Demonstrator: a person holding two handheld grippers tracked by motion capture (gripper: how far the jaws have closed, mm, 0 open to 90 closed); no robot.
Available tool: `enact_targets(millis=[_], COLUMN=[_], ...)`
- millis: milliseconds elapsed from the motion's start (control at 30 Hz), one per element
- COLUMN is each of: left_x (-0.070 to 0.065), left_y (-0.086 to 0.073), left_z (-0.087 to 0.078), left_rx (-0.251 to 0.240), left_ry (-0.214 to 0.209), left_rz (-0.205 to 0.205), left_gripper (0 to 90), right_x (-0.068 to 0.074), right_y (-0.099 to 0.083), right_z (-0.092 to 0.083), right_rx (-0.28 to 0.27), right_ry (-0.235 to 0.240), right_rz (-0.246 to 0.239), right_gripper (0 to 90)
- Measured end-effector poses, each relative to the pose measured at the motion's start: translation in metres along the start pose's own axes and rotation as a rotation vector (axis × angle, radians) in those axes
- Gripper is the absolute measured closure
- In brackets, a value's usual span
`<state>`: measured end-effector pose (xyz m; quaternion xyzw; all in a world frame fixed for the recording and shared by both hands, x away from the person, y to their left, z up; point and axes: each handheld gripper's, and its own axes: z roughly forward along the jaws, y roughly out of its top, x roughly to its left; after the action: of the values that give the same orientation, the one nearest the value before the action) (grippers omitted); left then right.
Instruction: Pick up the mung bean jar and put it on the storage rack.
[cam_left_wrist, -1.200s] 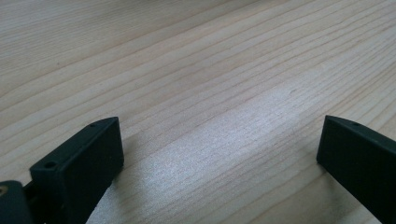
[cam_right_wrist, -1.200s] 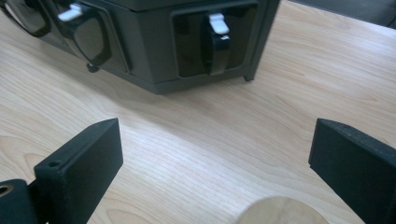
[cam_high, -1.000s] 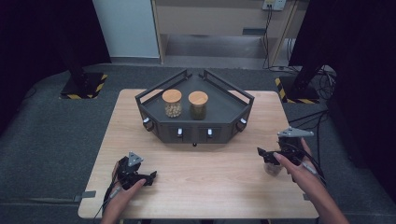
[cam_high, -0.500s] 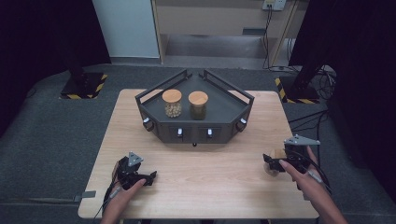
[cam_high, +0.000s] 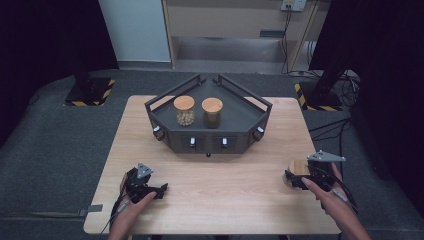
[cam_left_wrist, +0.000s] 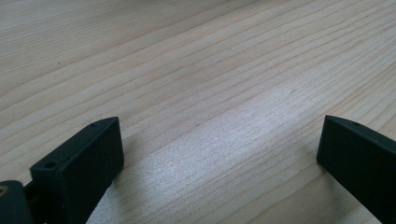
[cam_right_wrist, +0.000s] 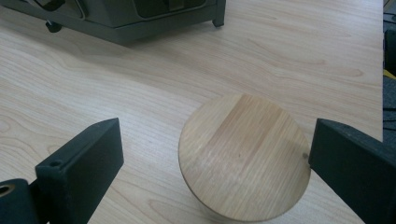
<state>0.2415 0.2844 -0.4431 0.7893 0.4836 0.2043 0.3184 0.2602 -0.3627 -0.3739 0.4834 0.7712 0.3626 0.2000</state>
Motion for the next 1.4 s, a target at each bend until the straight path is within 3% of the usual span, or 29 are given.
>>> enact_targets(millis=[567, 1400], left_x=[0.000, 0.000], left_y=[0.000, 0.000], left_z=[0.000, 0.000], left_rx=[0.000, 0.000], left_ry=[0.000, 0.000], left_rz=[0.000, -0.001], left_gripper=[0.0, 0.0], right_x=[-0.011, -0.010], right_y=[-0.016, -0.027], right_z=[0.000, 0.016], right_rx=[0.014, 0.058], right_ry=[-0.011, -0.002], right_rz=[0.040, 0.058], right_gripper=[3.2, 3.2])
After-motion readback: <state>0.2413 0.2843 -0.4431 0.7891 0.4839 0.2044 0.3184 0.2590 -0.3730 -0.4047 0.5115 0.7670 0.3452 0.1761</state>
